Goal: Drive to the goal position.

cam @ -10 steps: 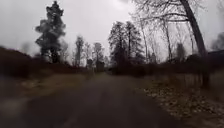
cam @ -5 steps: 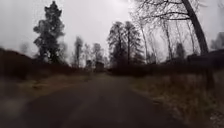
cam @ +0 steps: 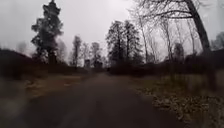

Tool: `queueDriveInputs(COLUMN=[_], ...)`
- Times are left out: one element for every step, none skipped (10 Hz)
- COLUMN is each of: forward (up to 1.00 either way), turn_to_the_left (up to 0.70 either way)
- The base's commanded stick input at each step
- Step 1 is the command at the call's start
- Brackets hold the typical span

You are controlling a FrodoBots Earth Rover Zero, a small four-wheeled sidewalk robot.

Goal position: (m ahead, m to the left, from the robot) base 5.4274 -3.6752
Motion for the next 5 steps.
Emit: queueDriveInputs(forward=[0.70,0.70,0.70,0.70,0.70], turn_to_the_left=[0.34,0.35,0.35,0.12,0.00])
